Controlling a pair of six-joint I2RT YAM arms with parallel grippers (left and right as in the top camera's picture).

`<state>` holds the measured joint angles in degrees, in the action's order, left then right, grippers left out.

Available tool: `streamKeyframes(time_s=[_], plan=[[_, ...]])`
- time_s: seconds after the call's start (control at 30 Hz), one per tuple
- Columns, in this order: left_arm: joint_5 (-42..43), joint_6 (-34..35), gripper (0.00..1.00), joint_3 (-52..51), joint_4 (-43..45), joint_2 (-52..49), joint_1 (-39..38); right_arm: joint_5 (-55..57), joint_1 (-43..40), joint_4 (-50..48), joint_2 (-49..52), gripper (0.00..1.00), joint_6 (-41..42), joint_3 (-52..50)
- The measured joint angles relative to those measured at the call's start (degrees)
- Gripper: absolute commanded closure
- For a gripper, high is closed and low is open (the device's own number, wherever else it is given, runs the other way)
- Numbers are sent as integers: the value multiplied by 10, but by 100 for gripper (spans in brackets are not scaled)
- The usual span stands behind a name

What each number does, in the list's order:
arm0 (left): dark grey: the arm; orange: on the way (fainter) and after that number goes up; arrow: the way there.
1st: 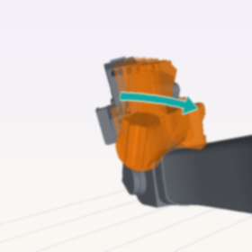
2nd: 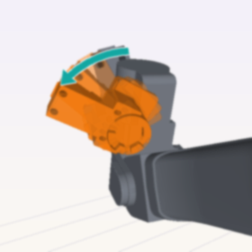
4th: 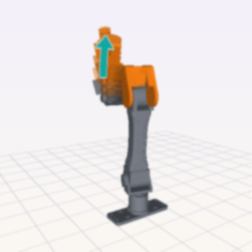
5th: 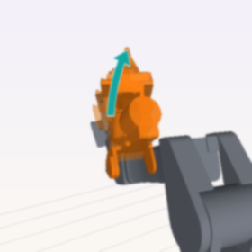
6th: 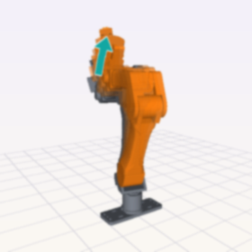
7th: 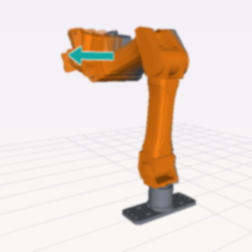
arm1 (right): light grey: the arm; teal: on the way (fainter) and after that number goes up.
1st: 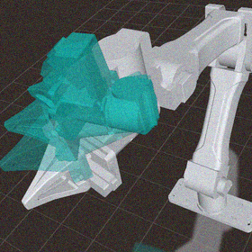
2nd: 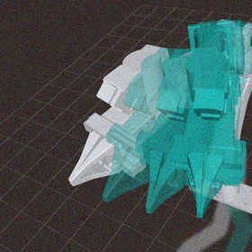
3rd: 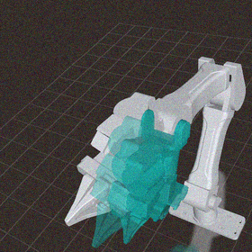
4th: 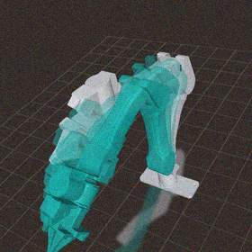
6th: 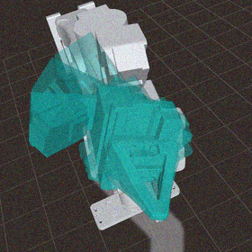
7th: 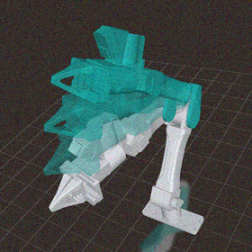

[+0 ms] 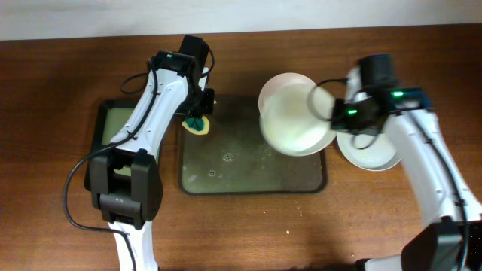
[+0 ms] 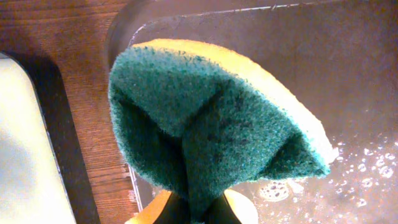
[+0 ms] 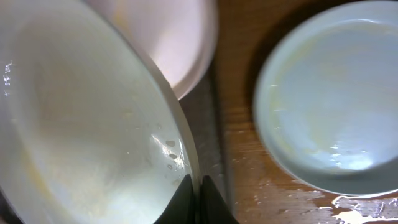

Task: Clean dirty plates on tray and stack at the side
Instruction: 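Carry the second plate right and stack it on the first, then grasp the top white plate rim with right gripper and pull it down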

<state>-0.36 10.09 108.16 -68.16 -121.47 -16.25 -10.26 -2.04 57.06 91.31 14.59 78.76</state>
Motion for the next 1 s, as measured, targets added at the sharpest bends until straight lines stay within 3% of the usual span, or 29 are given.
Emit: streamKeyframes(time_s=[0.17,0.33,0.4,0.43,0.47,0.5,0.7,0.8,1.0], plan=[[0,0,100,0,0,0,0,14,-194,-1,38,96,-2,1],[0,0,100,0,0,0,0,51,-269,-5,105,96,-3,2],[0,0,100,0,0,0,0,62,-274,-7,131,76,-3,2],[0,0,100,0,1,0,0,61,-273,-7,142,74,-4,2],[0,0,100,0,0,0,0,58,-271,-7,156,64,-8,2],[0,0,100,0,1,0,0,55,-269,-7,158,60,-10,2],[0,0,100,0,1,0,0,-37,-194,44,158,60,-48,81],[0,0,100,0,2,0,0,-88,-129,6,156,60,-56,117],[0,0,100,0,14,0,0,-47,38,-96,207,59,49,88]])
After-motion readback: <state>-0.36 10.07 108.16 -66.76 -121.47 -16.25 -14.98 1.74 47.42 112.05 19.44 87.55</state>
